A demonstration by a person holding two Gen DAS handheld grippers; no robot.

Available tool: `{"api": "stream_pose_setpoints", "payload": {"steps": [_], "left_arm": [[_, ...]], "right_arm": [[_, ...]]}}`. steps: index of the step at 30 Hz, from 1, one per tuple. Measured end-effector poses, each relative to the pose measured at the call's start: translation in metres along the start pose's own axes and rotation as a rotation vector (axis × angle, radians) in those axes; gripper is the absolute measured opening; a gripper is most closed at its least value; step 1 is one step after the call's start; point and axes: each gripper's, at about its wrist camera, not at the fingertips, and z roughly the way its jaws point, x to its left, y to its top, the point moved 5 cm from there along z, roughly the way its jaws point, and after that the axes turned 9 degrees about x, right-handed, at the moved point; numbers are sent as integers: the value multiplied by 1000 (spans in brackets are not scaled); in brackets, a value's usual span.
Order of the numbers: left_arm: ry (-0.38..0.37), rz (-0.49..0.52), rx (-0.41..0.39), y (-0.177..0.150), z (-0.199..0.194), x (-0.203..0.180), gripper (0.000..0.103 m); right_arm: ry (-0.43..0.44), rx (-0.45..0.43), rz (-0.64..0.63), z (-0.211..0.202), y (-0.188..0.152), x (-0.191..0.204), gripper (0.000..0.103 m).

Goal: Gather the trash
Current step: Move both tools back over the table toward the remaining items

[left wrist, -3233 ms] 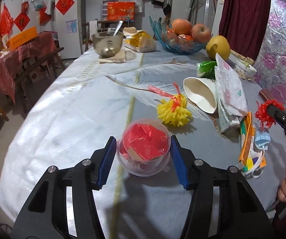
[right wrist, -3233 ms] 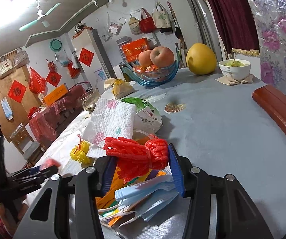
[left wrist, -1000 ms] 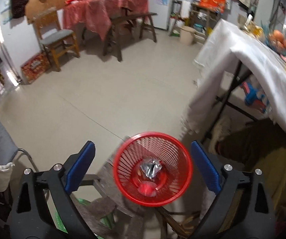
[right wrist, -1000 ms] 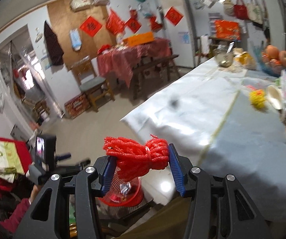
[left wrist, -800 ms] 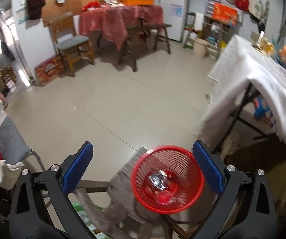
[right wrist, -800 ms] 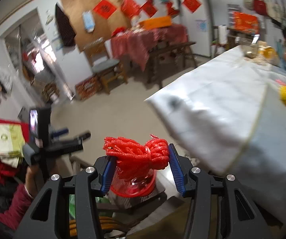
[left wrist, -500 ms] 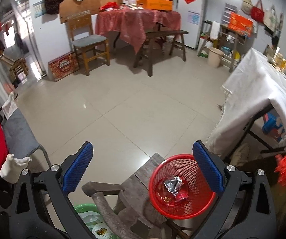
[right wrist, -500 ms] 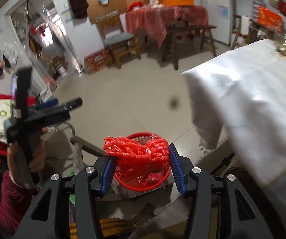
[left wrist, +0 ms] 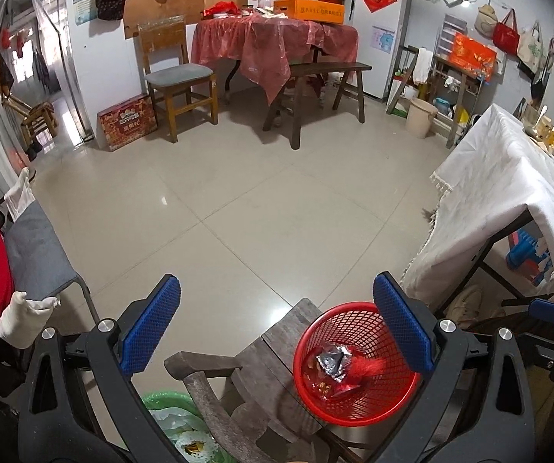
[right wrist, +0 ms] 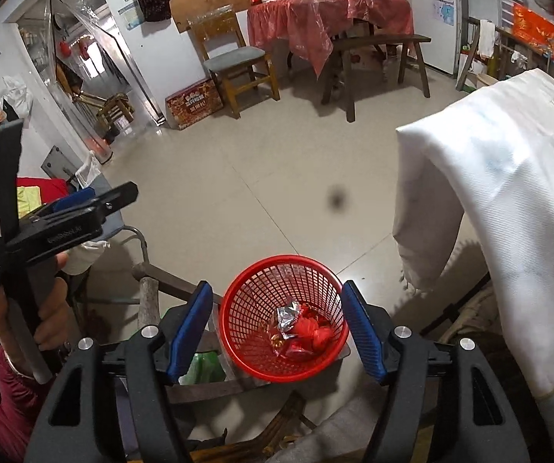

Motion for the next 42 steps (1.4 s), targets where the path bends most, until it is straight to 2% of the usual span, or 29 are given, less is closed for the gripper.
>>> {"api": "stream_pose_setpoints", "payload": {"steps": [10, 13, 19, 24, 30, 33, 38, 42], "left_arm": [[-29, 40, -19, 2, -13, -19, 96], [-39, 57, -31, 2, -21, -31, 96], [-67, 109, -59, 1, -41, -61, 96], [-100, 189, -58, -8, -53, -106, 96], [-142, 303, -44, -24, -60, -165, 96], [-173, 348, -31, -29, -61, -197, 96], [-238, 394, -13, -31, -62, -250, 96], [-269, 450, 1, -30, -58, -294, 96]], "right_arm": [[-42, -102, 29, -53, -19, -22, 69], [-66, -159, 52, -79, -27, -34, 71], [-177, -311, 96, -141, -51, -64, 79], [-272, -425, 193, -196, -85, -113, 84], [-373, -486, 339, -237, -133, -181, 85], [-432, -511, 439, -259, -161, -228, 85], [-488, -552, 572, -283, -193, -286, 85], [-487, -573, 674, -292, -216, -332, 85]]}}
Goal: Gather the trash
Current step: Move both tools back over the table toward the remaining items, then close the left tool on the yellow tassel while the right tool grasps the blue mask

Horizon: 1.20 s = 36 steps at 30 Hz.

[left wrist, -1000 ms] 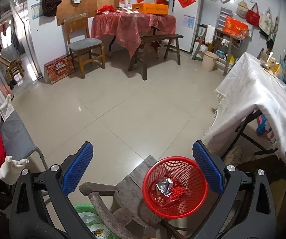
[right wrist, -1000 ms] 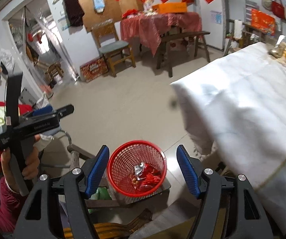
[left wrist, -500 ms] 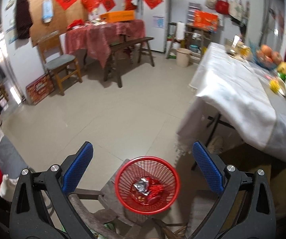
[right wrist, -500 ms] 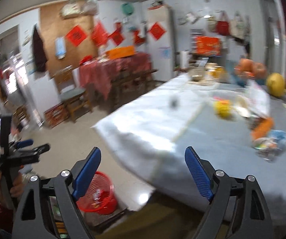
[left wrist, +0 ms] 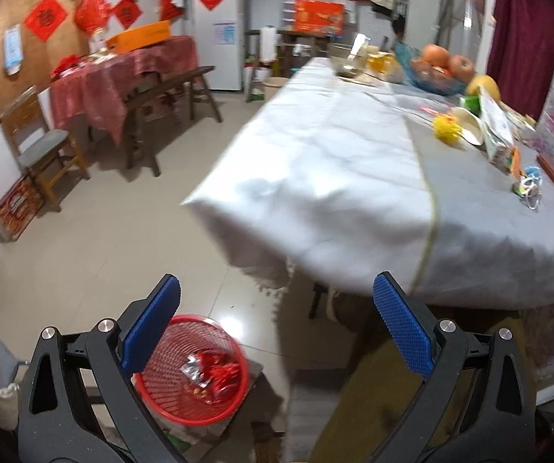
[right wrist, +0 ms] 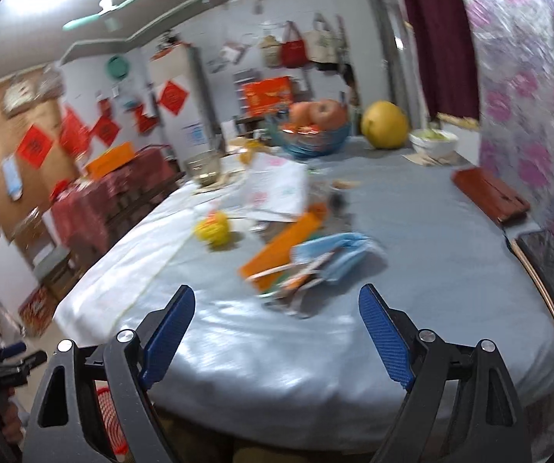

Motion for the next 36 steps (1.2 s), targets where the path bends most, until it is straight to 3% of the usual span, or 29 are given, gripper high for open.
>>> {"api": "stream_pose_setpoints", "payload": {"steps": [8, 16, 20, 24, 26, 28, 31, 36], "left_arm": [[-36, 68, 35, 36, 33, -53, 96], [-58, 89, 57, 72, 59, -86, 96], [-65, 102, 61, 89, 70, -100, 96], [-72, 126, 55, 111, 78, -118, 96], [-75, 139, 49, 119, 81, -127, 96], [-74, 154, 42, 127, 84, -136, 96], [-77, 176, 31, 139, 88, -149, 96], [-111, 213, 23, 160, 100, -180, 96]], "right_arm": [[31, 38, 135, 37, 16, -50, 82], [159, 126, 247, 89, 36, -61, 78], [171, 174, 257, 113, 42, -57, 77], [198, 225, 264, 133, 42, -56, 60], [210, 237, 249, 137, 42, -54, 38], [213, 228, 235, 137, 43, -55, 28], [206, 154, 253, 124, 47, -67, 27], [109, 40, 272, 100, 52, -100, 31]]}}
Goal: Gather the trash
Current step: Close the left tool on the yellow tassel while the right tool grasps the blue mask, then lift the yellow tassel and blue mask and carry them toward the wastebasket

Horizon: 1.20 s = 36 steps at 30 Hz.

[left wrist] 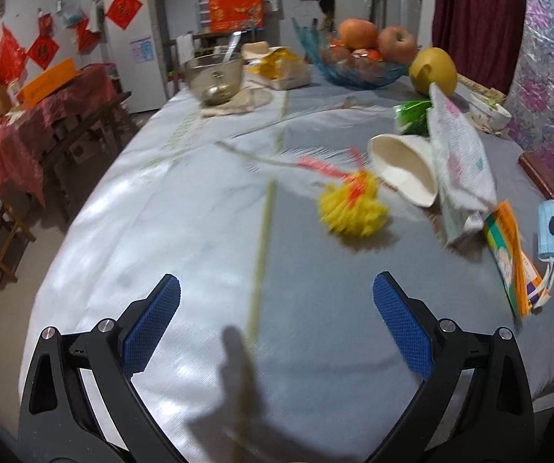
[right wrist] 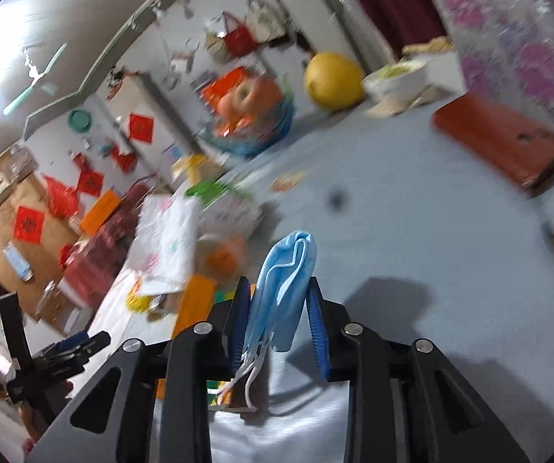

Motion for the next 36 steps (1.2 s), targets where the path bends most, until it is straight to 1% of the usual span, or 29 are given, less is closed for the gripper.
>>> {"api": "stream_pose_setpoints", "payload": {"steps": [3, 5, 7, 9, 11, 14, 15, 16, 17, 18, 20, 21, 25, 28, 30, 32, 34, 36], "left_arm": [[-12, 25, -1, 16, 12, -17, 96], [-15, 41, -6, 27, 20, -27, 96], [-11, 53, -4, 37, 28, -34, 96], [-1, 58, -3, 46, 35, -38, 96], [0, 56, 2, 51, 41, -39, 96], [-22, 29, 15, 56, 51, -37, 96], [-30, 16, 18, 57, 54, -36, 94], [-34, 10, 18, 57, 55, -35, 91], [-45, 5, 23, 56, 57, -34, 79], [-73, 1, 34, 56, 58, -34, 64], [-118, -12, 32, 54, 56, -32, 49], [-127, -21, 23, 52, 53, -30, 46], [-130, -51, -20, 41, 36, -17, 46], [-94, -67, -49, 27, 24, -4, 46], [-101, -89, -57, 23, 20, 3, 46], [-115, -110, -49, 24, 22, 7, 46], [-113, -109, -43, 25, 24, 6, 46], [-90, -88, -57, 24, 22, 3, 46]], "right_arm": [[-33, -13, 3, -1, 5, -10, 31], [-19, -7, 24, 2, 5, -17, 32], [16, 9, 41, 4, 5, -21, 32], [19, -1, 29, 3, 5, -19, 34], [16, -4, 17, 2, 5, -17, 35], [19, 3, 17, 3, 4, -17, 35], [21, 6, 18, 2, 4, -16, 35], [24, 9, 19, 3, 4, -17, 35], [25, 10, 21, 3, 4, -17, 35], [25, 11, 22, 3, 4, -17, 35], [29, 14, 23, 4, 4, -18, 35], [29, 14, 23, 4, 3, -18, 35], [32, 15, 22, 4, 3, -17, 36], [31, 29, 20, 6, 3, -16, 44], [16, 34, 2, 7, 2, -13, 44], [-10, 23, -16, 6, 1, -10, 44], [-29, 20, -26, 6, 1, -8, 44], [-43, 28, -19, 7, 1, -10, 44]]}}
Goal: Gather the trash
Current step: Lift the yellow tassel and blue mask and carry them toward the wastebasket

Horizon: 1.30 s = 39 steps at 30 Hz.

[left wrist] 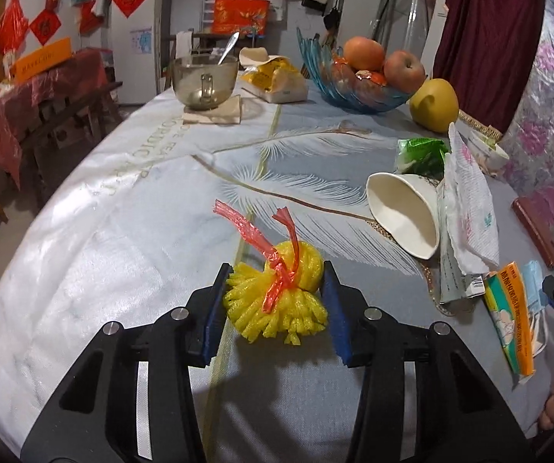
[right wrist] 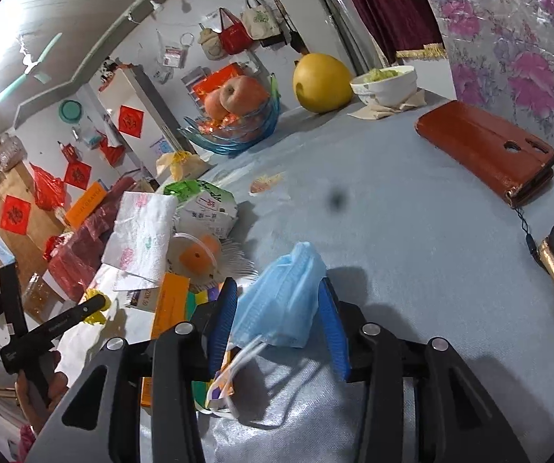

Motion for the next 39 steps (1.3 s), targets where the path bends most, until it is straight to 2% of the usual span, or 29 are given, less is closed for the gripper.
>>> {"api": "stream_pose_setpoints", "payload": {"steps": [1, 2, 4, 9, 13, 15, 16, 21, 23, 25, 28, 30, 31, 32, 34, 35, 36, 37, 39], "left_arm": [[9, 11, -5, -1, 0, -2, 46], [19, 25, -9, -2, -1, -4, 46], [36, 43, -18, -3, -2, -7, 46], [51, 66, -6, -1, 3, -12, 46], [57, 77, 9, -2, 6, -12, 46], [65, 84, 8, -3, 6, -12, 46], [66, 87, 8, -3, 6, -13, 46], [56, 93, 14, -3, 8, -14, 46], [48, 92, 10, -2, 7, -14, 46], [41, 90, -2, -3, 5, -14, 46], [42, 88, -10, -3, 2, -14, 46], [45, 89, -13, -4, 1, -14, 46], [46, 87, -12, -4, 1, -14, 46], [46, 86, -11, -4, 1, -14, 46], [46, 81, -8, -4, 1, -13, 46], [47, 78, -7, -4, 1, -12, 46], [48, 76, -7, -4, 2, -12, 46], [49, 75, -7, -4, 1, -12, 46], [48, 73, -10, -4, 1, -11, 46]], "right_arm": [[-2, 8, 16, 1, 0, -3, 46], [0, 14, 37, 1, 0, -6, 53], [-1, 25, 81, 2, 1, -12, 59], [2, 72, 96, 12, 1, -5, 62], [-79, 92, 49, 22, 1, 6, 62], [-99, 83, 42, 20, 0, 7, 39], [-98, 81, 41, 19, 0, 6, 17], [56, 5, 70, -12, -1, 13, 14], [155, -43, 50, -33, 2, 24, 14], [209, -100, 11, -54, 3, 37, 14], [185, -142, -56, -70, 1, 51, 15], [253, -127, -49, -75, -2, 58, 15], [241, -115, -74, -75, -2, 62, 14], [163, -117, -121, -72, -2, 65, 14], [48, -121, -126, -60, -2, 57, 15], [43, -68, -91, -46, -3, 48, 14], [69, -28, -46, -37, -4, 41, 14], [132, -1, 6, -31, -6, 36, 14], [163, -2, -35, -34, -6, 47, 14]]}}
